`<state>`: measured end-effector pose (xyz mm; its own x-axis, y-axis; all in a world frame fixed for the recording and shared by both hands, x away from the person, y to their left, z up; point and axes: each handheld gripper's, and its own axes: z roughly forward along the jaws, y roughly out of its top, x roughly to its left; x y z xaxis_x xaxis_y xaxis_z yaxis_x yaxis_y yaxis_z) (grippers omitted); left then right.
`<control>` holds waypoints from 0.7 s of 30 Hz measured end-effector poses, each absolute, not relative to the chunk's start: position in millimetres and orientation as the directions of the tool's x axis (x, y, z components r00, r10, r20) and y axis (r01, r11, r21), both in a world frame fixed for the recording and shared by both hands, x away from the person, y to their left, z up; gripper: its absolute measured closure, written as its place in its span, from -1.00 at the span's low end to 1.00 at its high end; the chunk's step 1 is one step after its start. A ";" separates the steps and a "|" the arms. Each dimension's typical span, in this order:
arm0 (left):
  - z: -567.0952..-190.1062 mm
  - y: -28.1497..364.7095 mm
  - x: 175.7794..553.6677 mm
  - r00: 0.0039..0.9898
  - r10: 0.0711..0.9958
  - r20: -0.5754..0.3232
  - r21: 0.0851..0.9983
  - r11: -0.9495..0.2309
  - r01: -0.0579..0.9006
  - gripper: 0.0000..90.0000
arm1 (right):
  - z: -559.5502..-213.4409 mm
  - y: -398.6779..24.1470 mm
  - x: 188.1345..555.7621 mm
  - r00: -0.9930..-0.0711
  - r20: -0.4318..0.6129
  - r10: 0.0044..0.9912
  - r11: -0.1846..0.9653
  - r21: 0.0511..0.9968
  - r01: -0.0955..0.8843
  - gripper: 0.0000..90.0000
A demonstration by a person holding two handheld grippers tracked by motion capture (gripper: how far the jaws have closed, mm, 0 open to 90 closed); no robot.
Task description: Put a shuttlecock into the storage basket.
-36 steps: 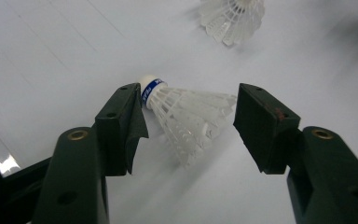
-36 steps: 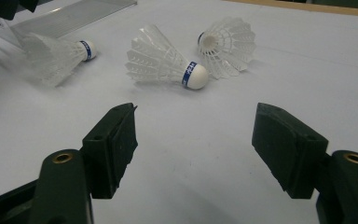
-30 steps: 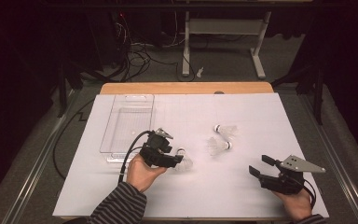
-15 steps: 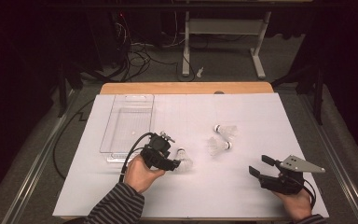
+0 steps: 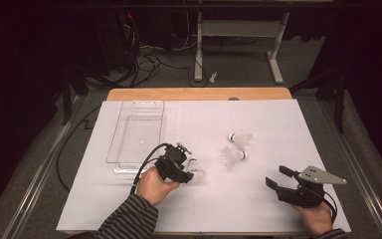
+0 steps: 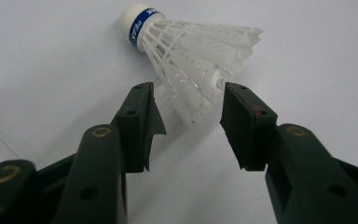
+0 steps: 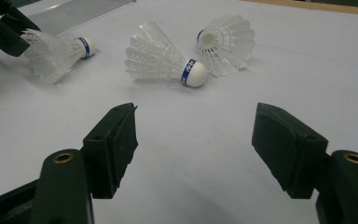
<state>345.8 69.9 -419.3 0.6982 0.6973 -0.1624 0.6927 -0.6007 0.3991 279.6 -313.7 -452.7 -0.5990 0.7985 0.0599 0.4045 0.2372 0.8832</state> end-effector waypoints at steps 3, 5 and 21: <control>-422.2 69.0 346.3 0.697 0.700 -0.159 0.390 -0.604 0.695 0.30 | -452.7 -313.7 279.7 -0.600 0.058 0.798 0.239 0.883 0.403 -0.30; -425.7 69.2 347.4 0.689 0.706 -0.164 0.383 -0.598 0.704 0.33 | -452.9 -313.5 279.6 -0.600 0.058 0.798 0.240 0.882 0.404 -0.30; -428.7 68.2 347.8 0.679 0.723 -0.127 0.382 -0.596 0.706 0.75 | -453.3 -313.6 279.9 -0.599 0.053 0.799 0.247 0.880 0.407 -0.30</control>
<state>347.8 68.2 -428.7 0.6793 0.7228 -0.1266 0.7059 -0.5965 0.3821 279.9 -313.6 -453.3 -0.5989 0.7991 0.0525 0.4065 0.2468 0.8797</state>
